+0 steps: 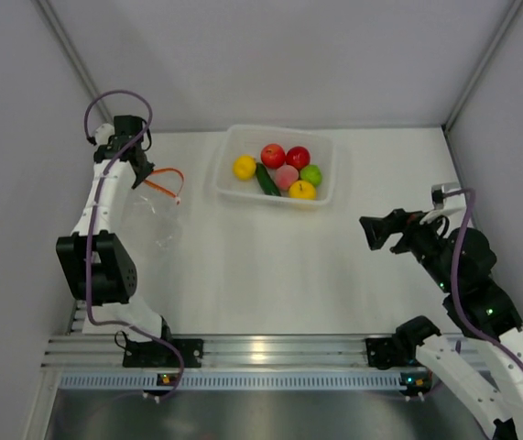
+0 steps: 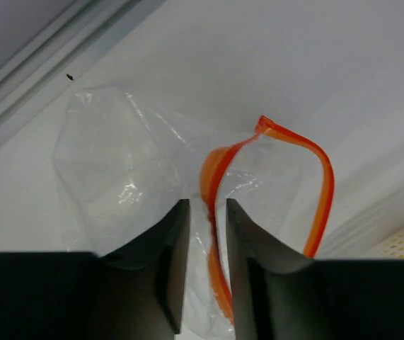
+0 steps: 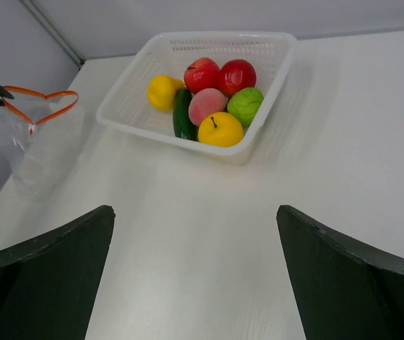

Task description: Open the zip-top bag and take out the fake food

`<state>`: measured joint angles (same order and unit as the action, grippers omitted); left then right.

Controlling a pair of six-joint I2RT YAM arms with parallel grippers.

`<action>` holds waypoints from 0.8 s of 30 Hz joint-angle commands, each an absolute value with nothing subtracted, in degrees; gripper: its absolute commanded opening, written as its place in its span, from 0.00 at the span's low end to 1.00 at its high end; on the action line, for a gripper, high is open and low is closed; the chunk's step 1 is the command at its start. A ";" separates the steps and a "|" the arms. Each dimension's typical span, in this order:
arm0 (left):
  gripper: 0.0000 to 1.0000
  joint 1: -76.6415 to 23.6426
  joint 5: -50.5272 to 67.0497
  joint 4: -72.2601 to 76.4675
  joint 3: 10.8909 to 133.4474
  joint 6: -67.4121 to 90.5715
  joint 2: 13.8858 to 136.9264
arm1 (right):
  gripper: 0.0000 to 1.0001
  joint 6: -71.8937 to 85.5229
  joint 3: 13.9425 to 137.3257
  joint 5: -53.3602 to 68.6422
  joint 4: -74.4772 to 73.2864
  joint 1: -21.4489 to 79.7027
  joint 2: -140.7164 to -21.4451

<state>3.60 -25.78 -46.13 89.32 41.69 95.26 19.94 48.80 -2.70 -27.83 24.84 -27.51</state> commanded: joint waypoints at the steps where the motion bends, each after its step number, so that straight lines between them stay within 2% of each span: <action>1: 0.37 5.53 -19.69 -44.47 93.42 41.22 95.89 | 0.99 18.46 48.34 -4.30 -33.04 24.61 -26.46; 2: 0.55 5.54 -19.60 -44.47 93.86 41.31 95.54 | 0.99 17.76 48.60 -5.26 -34.18 24.61 -26.19; 4: 0.70 5.54 -18.90 -44.38 94.13 41.40 94.40 | 0.99 17.14 49.13 -6.06 -35.06 24.61 -25.93; 5: 0.83 5.62 -18.29 -44.38 94.39 41.40 92.92 | 0.99 16.79 49.39 -6.24 -35.33 24.61 -25.84; 7: 0.98 5.54 -15.84 -44.47 95.01 40.78 91.15 | 0.99 16.53 49.66 -6.59 -35.95 24.61 -25.67; 15: 0.98 5.54 -8.36 -43.33 94.13 32.97 76.32 | 1.00 17.32 50.62 -16.08 -36.65 24.52 -23.65; 24: 0.98 5.54 6.67 -42.98 80.00 22.51 56.09 | 0.99 13.98 54.66 -15.91 -40.60 24.61 -19.51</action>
<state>5.26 -0.89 -43.51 84.55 28.08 59.46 16.05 50.59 -14.33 -37.50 24.84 -20.18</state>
